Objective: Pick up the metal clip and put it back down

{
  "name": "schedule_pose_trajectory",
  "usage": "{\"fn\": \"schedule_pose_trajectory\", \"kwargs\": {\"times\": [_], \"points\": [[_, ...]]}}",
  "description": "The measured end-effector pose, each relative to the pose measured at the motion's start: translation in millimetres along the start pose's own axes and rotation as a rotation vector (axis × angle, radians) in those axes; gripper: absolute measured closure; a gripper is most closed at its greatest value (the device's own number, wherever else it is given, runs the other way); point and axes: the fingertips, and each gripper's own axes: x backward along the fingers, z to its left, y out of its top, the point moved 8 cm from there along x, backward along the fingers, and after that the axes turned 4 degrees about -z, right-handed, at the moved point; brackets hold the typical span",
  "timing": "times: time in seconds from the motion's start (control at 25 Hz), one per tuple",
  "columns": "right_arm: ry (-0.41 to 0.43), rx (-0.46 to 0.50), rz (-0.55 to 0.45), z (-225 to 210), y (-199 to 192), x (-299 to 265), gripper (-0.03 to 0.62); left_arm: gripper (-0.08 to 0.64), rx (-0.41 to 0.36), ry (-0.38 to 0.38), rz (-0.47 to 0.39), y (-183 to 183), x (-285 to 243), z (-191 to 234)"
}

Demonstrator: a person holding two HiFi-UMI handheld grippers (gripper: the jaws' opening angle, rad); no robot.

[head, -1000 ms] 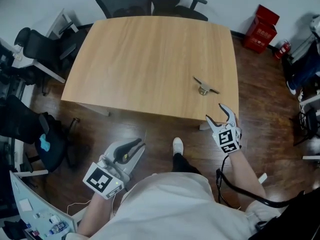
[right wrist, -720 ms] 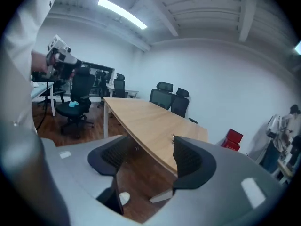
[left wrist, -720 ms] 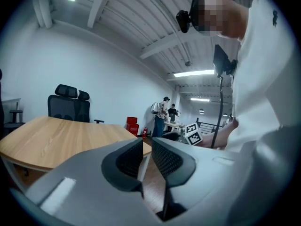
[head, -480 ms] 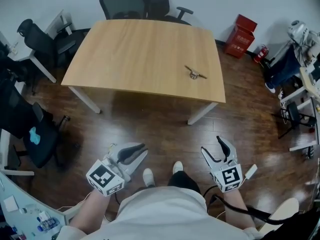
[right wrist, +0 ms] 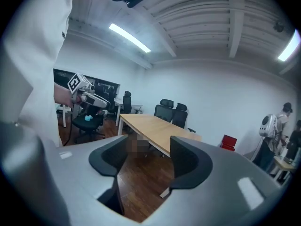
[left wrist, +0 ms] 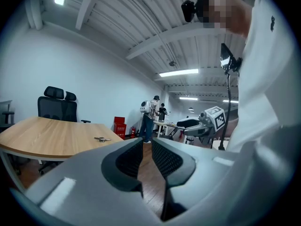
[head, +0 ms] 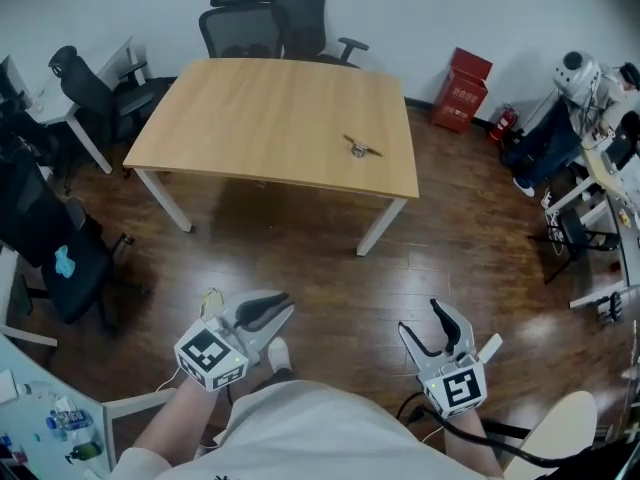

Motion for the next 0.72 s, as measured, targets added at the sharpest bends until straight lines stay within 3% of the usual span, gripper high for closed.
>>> {"fn": "schedule_pose_trajectory", "kwargs": {"times": [0.28, 0.72], "points": [[0.007, -0.032, 0.004, 6.6, -25.8, 75.6, 0.321, 0.505, -0.009, -0.031, -0.007, -5.5, -14.6, -93.7], [0.097, -0.013, -0.018, 29.2, -48.5, 140.5, 0.325, 0.505, 0.03, 0.029, 0.058, -43.0, 10.9, -187.0]]}}
